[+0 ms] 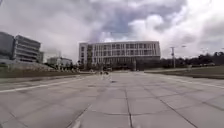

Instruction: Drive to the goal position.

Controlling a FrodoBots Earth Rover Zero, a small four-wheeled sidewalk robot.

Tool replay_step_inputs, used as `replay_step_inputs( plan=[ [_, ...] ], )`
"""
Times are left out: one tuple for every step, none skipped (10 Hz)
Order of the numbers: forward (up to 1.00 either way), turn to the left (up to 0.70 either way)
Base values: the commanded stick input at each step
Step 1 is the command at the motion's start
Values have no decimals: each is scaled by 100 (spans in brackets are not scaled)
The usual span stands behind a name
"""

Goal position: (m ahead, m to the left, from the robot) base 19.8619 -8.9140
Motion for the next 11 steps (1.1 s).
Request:
replay_step_inputs(
  plan=[
    [70, 0],
    [70, 0],
    [70, 0],
    [70, 0],
    [70, 0],
    [70, 0],
    [70, 0],
    [70, 0],
    [70, 0],
    [70, 0],
    [70, 0]
  ],
)
